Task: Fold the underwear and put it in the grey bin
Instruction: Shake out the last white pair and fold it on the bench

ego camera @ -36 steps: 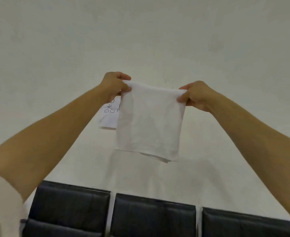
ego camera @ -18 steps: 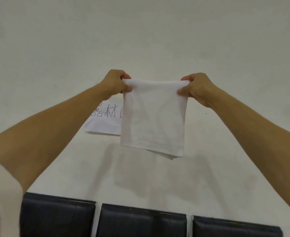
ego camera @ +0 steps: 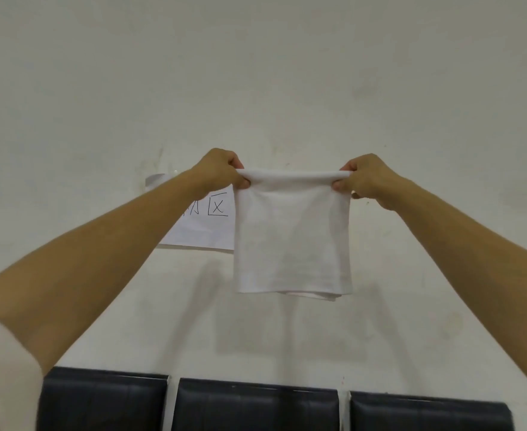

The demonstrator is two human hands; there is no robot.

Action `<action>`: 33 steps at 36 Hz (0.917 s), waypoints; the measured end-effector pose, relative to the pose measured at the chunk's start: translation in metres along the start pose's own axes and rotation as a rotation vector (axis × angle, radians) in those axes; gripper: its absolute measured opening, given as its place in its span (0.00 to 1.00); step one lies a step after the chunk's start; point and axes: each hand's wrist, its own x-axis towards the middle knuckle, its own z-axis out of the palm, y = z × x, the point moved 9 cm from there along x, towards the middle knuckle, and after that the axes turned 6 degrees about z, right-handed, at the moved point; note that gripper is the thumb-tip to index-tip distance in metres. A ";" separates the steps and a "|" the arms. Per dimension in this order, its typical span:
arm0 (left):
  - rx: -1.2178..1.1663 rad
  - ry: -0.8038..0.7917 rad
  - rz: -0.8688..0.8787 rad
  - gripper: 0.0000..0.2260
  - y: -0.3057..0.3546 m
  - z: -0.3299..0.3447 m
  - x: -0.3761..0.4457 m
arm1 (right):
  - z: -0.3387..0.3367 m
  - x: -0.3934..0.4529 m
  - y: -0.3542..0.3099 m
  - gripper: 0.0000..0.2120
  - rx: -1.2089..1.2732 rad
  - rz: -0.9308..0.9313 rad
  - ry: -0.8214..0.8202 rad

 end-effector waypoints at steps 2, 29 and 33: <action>-0.067 -0.030 -0.022 0.09 -0.006 0.009 0.000 | -0.001 -0.001 0.009 0.05 -0.023 -0.003 -0.017; -0.201 -0.547 0.107 0.06 0.080 0.323 -0.120 | -0.139 -0.215 0.247 0.07 -0.249 0.402 0.069; -0.139 -0.658 0.243 0.08 0.159 0.421 -0.180 | -0.216 -0.306 0.308 0.06 -0.309 0.515 0.176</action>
